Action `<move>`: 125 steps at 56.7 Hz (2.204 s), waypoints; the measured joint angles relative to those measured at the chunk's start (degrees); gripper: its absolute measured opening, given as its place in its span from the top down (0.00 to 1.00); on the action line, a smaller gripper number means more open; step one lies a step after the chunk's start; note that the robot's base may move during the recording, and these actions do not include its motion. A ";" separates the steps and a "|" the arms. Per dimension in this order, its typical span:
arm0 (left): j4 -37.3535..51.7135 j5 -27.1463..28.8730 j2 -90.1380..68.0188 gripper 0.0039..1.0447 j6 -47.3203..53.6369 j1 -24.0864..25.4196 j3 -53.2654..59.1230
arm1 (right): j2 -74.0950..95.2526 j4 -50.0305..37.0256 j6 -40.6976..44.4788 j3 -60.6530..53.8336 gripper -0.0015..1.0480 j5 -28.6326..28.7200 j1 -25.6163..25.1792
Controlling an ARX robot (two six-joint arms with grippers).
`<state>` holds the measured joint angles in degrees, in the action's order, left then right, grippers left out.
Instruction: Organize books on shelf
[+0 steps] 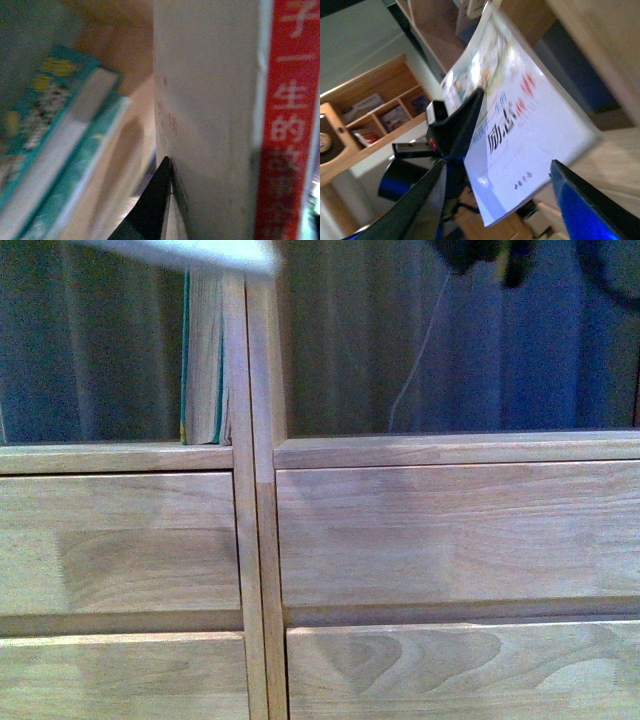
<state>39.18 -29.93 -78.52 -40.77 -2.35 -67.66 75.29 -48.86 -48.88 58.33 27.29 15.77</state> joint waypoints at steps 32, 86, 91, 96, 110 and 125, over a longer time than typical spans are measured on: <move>-10.43 19.98 -12.17 0.86 48.50 -0.02 -14.64 | -34.25 17.84 27.56 -22.36 0.07 3.30 -22.01; -8.94 19.93 -40.72 0.86 53.55 -2.08 -39.50 | -46.42 19.17 18.27 -38.95 0.07 5.92 -27.58; -8.81 18.53 -40.70 0.81 53.40 -1.64 -39.15 | -46.42 19.17 18.25 -39.39 0.07 5.70 -27.17; -9.38 17.62 -40.63 0.69 53.64 -1.49 -37.83 | -46.42 19.17 18.27 -39.54 0.07 5.62 -26.69; -9.40 14.60 -39.06 0.33 52.92 -1.64 -30.45 | -46.86 19.32 18.34 -39.95 0.07 5.01 -24.68; -6.23 12.55 -30.36 0.07 49.46 -1.97 -20.48 | -48.37 20.35 18.75 -40.13 0.07 4.20 -22.01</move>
<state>32.95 -17.39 -108.88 8.69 -4.32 -88.14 26.92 -28.51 -30.13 18.20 31.48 -6.24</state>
